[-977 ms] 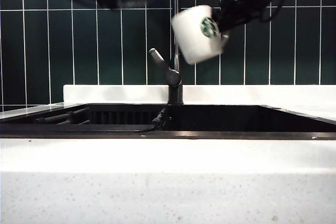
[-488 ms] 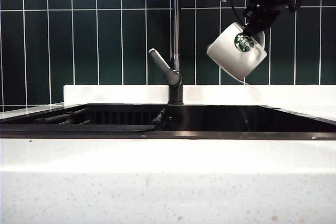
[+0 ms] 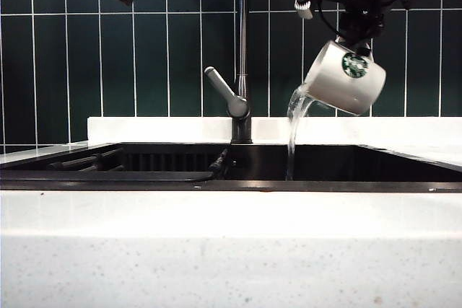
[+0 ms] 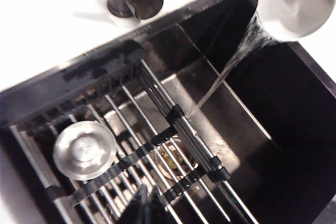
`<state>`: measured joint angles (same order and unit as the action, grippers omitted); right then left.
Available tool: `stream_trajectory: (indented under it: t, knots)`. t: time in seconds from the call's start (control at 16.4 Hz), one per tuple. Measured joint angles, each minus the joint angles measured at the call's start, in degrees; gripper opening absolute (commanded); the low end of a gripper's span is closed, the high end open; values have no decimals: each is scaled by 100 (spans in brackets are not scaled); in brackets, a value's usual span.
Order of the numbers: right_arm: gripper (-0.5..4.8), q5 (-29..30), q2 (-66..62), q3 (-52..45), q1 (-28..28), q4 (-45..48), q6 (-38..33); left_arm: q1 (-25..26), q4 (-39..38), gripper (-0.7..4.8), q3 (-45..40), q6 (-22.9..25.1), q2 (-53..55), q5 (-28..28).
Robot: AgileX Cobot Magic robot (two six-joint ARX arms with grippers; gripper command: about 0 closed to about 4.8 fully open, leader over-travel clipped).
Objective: Pick up the mug next to the sink, go to the faucet to get some water, pour the water into the sink, and finally put the mug back to its place.
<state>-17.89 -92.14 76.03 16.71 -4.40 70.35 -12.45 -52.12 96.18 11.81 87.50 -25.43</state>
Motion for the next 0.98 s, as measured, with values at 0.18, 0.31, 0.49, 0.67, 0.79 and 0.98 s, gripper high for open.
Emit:
stream_trajectory:
  t: [0.18, 0.31, 0.49, 0.67, 0.79, 0.98]
  knots:
    - [22, -13, 0, 0, 15, 26, 809, 0, -33, -6, -48, -13, -385, 129]
    - [22, 13, 2, 0, 37, 74, 1303, 0, -87, -6, -50, -188, -577, 146]
    - [19, -2, 4, 0, 208, 136, 2304, 0, -81, -6, -234, -352, -1012, 151]
    - [17, 20, 7, 9, 557, 326, 2684, -2, -79, -6, -680, -372, -1381, 151]
    - [17, 35, 7, 13, 752, 323, 2940, -2, -87, -6, -1075, -374, -1591, 151]
    - [17, 9, 9, 15, 881, 153, 3003, -2, -177, -6, -1679, -374, -2052, 201]
